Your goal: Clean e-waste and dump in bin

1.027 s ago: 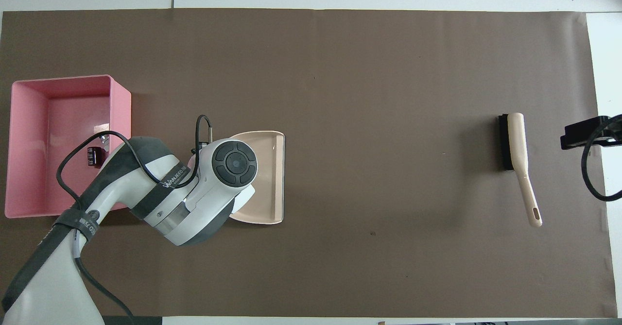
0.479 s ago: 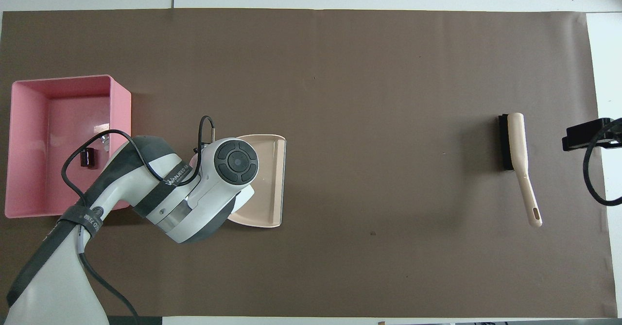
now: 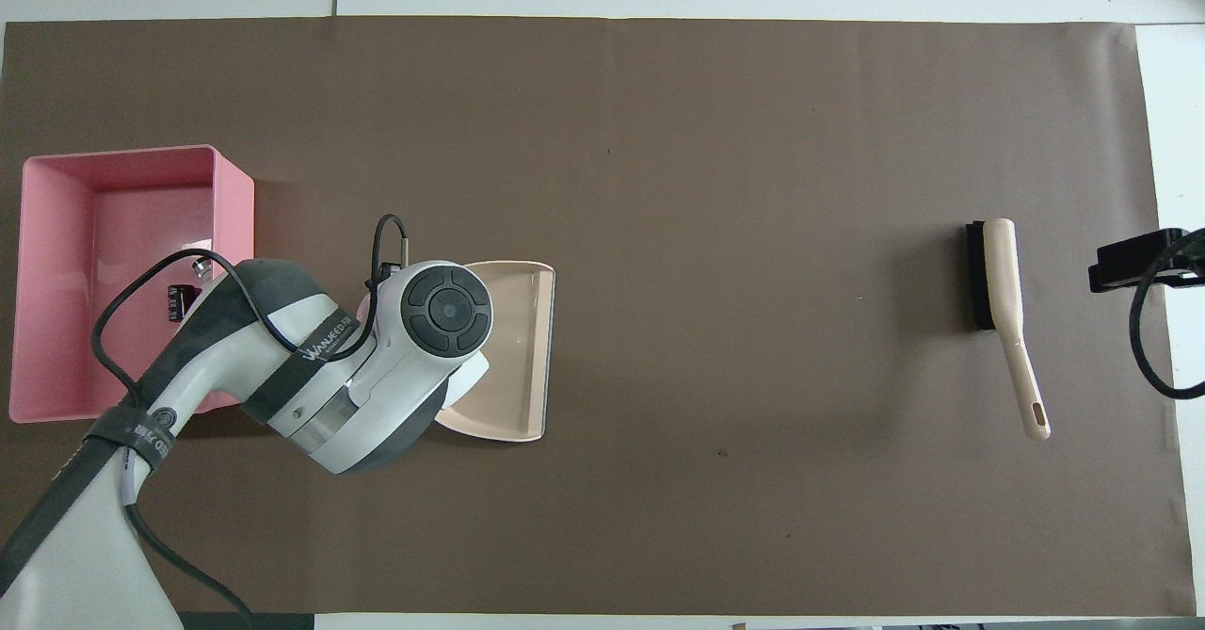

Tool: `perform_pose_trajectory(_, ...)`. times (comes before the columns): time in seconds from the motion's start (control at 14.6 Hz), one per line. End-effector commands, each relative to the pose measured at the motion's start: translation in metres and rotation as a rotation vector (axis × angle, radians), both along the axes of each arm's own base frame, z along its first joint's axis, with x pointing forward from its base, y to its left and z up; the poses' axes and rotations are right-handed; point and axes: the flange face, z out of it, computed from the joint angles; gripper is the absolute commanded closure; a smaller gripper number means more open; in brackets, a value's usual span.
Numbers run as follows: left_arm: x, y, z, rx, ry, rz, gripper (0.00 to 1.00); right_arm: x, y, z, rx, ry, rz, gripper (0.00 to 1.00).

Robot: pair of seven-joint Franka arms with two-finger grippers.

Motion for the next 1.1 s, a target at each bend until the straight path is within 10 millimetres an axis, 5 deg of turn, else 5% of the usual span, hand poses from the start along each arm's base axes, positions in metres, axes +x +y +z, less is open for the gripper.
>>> perform_pose_trajectory(0.0,0.002,0.032,0.034,-0.009,-0.054,0.164,0.02,-0.004,0.002,0.002,0.009,-0.007,-0.014,0.01)
perform_pose_trajectory(0.14,0.005,0.044,0.040,-0.039,-0.060,0.236,0.02,-0.003,0.003,0.002,0.010,-0.010,-0.021,0.01)
perform_pose_trajectory(0.55,0.028,0.143,0.052,-0.057,-0.151,0.868,0.02,-0.003,0.009,0.002,0.025,-0.010,-0.070,0.01)
perform_pose_trajectory(0.82,0.061,0.211,0.100,-0.245,-0.161,1.202,0.02,-0.004,0.011,0.001,0.049,-0.004,-0.085,0.01)
perform_pose_trajectory(1.03,0.074,0.240,0.150,-0.282,-0.198,1.303,0.02,-0.003,0.009,0.000,0.017,-0.003,-0.075,0.01)
